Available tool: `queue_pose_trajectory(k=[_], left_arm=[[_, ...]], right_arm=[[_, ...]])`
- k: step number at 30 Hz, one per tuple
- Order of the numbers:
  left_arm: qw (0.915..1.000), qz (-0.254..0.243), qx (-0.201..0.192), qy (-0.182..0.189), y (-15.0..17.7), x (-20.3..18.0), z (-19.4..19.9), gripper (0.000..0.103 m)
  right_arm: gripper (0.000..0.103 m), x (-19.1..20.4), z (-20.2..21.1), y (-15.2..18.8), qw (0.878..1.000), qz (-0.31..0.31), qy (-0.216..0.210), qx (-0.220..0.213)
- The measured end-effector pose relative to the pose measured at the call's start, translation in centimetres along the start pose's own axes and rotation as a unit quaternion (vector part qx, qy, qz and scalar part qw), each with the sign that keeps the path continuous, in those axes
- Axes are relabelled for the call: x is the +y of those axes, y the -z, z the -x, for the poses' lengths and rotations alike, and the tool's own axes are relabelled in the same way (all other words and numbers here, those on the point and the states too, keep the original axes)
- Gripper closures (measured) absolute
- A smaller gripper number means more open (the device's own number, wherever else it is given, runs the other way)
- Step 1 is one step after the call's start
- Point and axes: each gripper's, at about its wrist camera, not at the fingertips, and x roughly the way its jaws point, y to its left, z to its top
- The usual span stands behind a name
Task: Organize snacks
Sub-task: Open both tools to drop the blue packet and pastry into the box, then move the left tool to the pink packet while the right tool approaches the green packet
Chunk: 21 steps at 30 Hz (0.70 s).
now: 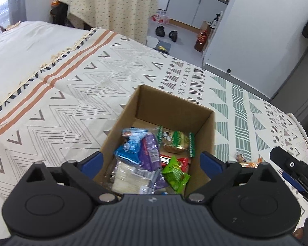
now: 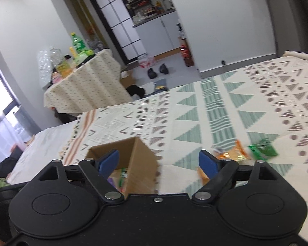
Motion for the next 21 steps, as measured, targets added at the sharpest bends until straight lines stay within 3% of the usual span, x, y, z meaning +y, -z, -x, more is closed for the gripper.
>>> queue_pose_trajectory(k=[4, 11, 21], left_arm=[[0.9998, -0.016, -0.002, 0.008, 0.6, -1.3, 0.3, 0.000], [0.9990, -0.040, -0.006, 0.021, 1.9, -3.8, 1.0, 0.000], [0.9973, -0.066, -0.009, 0.032, 3.5, -6.8, 1.8, 0.000]], right_arm=[[0.014, -1.3, 1.0, 0.3, 1.000, 0.000, 0.015, -0.003], [0.000, -3.5, 2.8, 0.5, 1.000, -0.009, 0.024, -0.013], [0.000, -6.4, 4.7, 0.5, 0.999, -0.024, 0.037, -0.024]])
